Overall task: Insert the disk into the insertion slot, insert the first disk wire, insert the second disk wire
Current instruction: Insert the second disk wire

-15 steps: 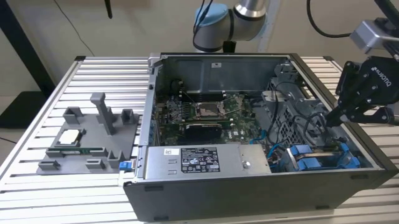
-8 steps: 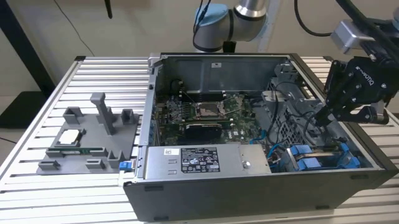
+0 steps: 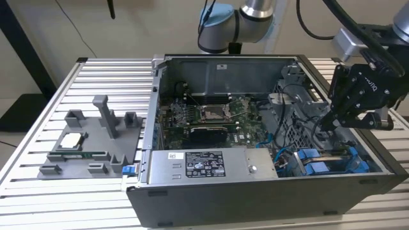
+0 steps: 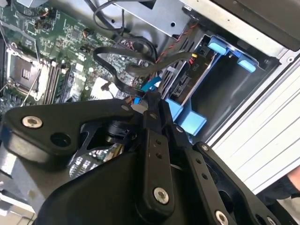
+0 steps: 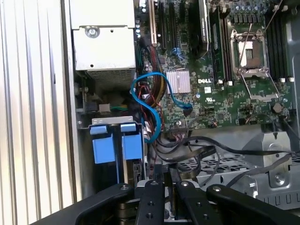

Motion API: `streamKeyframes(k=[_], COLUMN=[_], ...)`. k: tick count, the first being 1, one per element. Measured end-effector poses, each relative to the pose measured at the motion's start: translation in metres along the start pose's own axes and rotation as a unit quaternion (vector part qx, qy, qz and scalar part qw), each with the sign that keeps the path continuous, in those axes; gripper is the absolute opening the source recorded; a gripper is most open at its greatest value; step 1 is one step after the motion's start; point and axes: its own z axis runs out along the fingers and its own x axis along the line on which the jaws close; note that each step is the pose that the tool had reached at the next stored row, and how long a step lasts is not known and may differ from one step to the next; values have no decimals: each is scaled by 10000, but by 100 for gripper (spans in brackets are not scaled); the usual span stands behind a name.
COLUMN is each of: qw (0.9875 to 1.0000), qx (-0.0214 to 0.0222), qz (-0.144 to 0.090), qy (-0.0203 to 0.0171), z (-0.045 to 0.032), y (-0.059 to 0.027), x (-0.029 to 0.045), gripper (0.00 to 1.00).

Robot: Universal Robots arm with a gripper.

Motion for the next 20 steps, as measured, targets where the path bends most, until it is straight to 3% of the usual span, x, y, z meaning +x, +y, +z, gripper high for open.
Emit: streamKeyframes(k=[8, 14, 20], qw=[10000, 10000, 10000], qx=[25, 40, 45], qz=[-50, -51, -52], qy=[32, 31, 30], z=[50, 100, 119], y=[3, -7, -10], x=[63, 134, 144], gripper=[16, 16, 16])
